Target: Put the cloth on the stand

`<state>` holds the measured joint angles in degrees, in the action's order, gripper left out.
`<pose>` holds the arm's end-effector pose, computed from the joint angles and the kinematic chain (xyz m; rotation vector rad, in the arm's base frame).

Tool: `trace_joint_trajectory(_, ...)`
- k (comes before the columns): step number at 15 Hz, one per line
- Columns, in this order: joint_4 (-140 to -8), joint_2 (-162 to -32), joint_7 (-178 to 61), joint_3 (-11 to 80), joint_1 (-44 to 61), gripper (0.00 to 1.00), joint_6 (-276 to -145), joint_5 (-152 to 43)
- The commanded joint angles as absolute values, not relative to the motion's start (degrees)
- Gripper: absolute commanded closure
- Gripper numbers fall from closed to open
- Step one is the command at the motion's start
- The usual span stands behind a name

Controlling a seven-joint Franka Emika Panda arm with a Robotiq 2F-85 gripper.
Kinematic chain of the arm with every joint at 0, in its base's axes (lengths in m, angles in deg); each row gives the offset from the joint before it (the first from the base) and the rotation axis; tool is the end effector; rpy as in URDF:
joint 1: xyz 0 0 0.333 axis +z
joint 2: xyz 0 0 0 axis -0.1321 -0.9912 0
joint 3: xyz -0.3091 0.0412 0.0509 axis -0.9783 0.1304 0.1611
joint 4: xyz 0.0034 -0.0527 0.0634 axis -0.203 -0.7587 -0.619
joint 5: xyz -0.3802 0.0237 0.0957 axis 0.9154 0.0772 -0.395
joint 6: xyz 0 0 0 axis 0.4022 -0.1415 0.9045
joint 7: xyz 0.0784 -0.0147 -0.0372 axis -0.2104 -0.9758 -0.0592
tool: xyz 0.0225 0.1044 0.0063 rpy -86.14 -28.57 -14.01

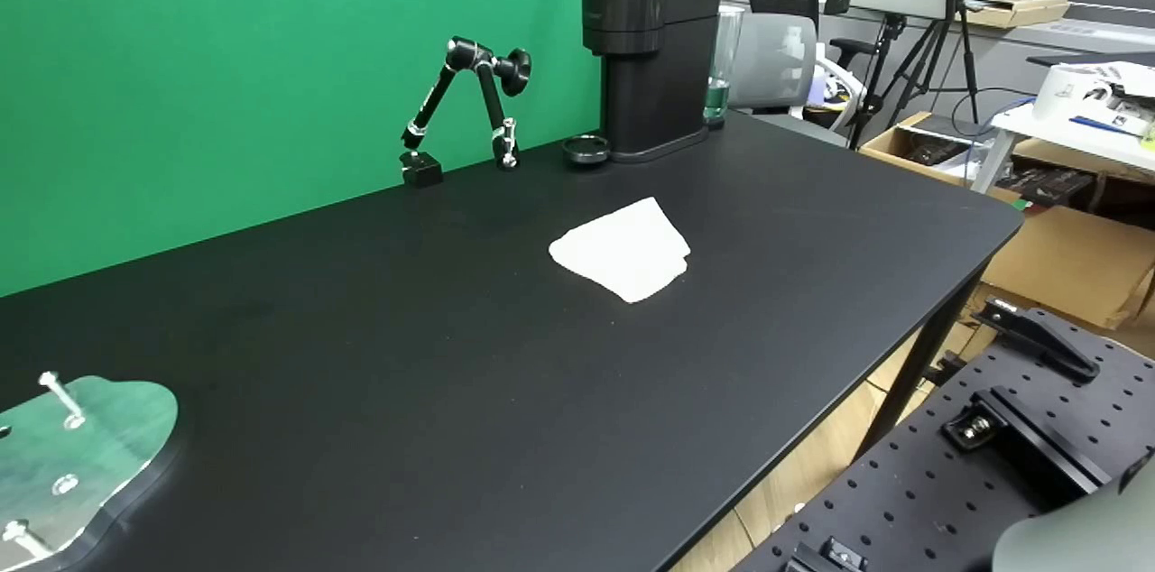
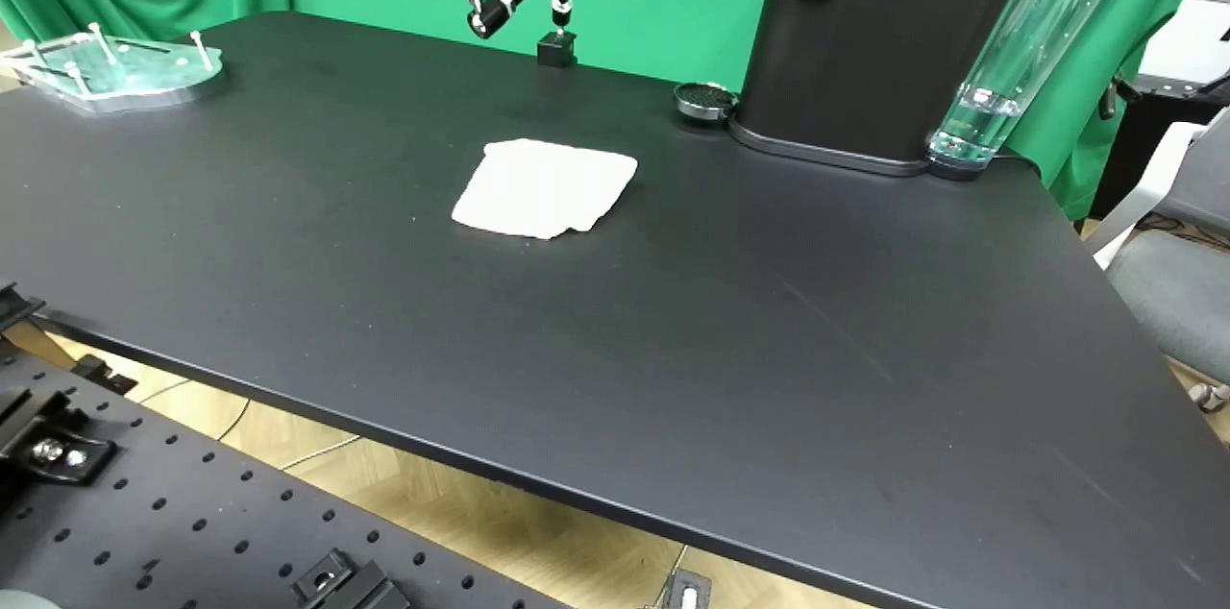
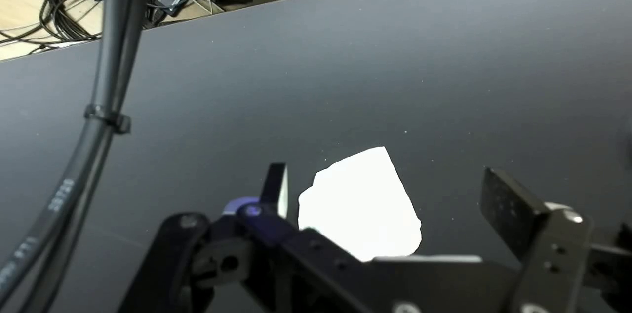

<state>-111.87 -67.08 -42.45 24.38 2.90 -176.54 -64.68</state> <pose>0.4204 -0.1377 0.4324 -2.8710 0.2349 0.3354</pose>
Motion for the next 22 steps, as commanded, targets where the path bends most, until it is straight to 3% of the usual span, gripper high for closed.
trace_joint_trajectory(1, -111.8, -67.2, -42.2, 25.7, 1.5, 0.0, -176.4, -65.0)
trace_joint_trajectory(9, -113.1, -74.3, -43.3, 29.8, 2.5, 0.0, -190.0, -61.8)
trace_joint_trajectory(17, -119.7, -82.9, -48.9, 34.5, 4.1, 0.0, -220.0, -42.4)
trace_joint_trajectory(22, -119.4, -84.6, -48.2, 34.5, 3.9, 0.0, -221.2, -44.0)
